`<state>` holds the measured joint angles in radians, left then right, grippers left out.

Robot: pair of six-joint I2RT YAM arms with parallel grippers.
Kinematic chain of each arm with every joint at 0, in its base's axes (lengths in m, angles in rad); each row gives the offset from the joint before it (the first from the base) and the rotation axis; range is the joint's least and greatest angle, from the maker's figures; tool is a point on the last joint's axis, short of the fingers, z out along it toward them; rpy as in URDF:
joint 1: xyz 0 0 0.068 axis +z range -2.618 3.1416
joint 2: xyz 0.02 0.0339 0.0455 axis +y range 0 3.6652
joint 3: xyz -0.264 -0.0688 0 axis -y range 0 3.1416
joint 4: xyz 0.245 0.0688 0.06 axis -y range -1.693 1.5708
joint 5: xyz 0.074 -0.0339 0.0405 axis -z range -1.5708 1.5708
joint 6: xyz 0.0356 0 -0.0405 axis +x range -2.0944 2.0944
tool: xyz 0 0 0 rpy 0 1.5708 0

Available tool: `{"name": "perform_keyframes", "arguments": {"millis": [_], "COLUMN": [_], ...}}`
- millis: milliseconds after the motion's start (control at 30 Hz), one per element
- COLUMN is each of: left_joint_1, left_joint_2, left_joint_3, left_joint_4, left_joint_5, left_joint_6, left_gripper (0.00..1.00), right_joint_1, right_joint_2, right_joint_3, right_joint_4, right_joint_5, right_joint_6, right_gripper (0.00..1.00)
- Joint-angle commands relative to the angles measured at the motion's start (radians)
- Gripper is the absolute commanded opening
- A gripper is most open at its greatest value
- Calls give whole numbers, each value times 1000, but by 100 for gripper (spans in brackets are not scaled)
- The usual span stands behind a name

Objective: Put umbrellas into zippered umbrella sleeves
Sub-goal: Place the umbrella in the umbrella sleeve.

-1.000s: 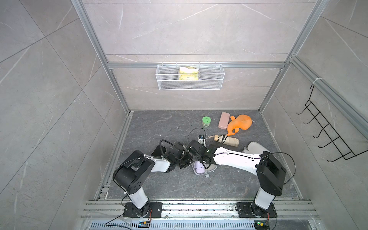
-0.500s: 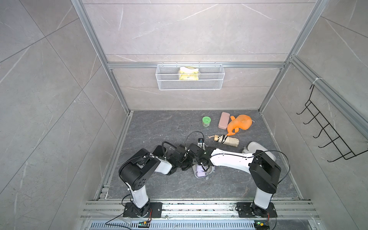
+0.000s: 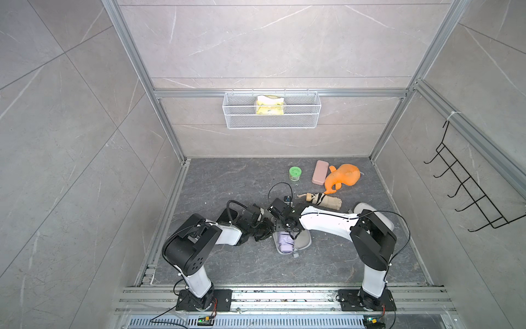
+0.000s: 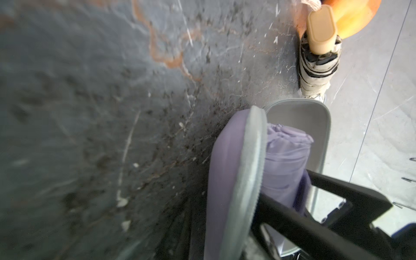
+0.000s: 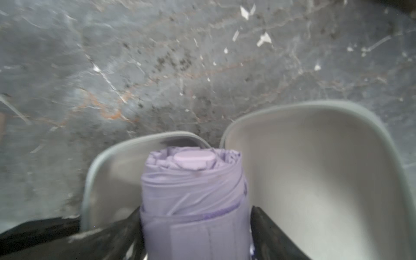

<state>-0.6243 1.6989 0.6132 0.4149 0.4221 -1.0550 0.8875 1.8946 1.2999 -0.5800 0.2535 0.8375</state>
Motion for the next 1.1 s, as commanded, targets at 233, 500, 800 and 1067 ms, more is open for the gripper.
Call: {"name": "perform_keyframes", "arguments": {"millis": [233, 500, 800, 1067], "left_joint_1": [5, 3, 12, 5], "left_joint_2": [-67, -44, -83, -56], "left_joint_3": [2, -26, -16, 63], "left_joint_4": [-90, 4, -69, -110], "left_joint_5": [-19, -13, -23, 8], "left_joint_6": [77, 36, 88, 122], "left_gripper": [42, 16, 7, 7], "right_joint_1": [-2, -8, -36, -43], "right_joint_2": [-39, -14, -3, 18], "right_joint_3": [24, -31, -80, -96], "right_joint_4": [-54, 34, 82, 114], "right_joint_5": [-118, -191, -199, -224], "right_joint_6": [-64, -37, -66, -47], "right_gripper": [73, 63, 49, 46]}}
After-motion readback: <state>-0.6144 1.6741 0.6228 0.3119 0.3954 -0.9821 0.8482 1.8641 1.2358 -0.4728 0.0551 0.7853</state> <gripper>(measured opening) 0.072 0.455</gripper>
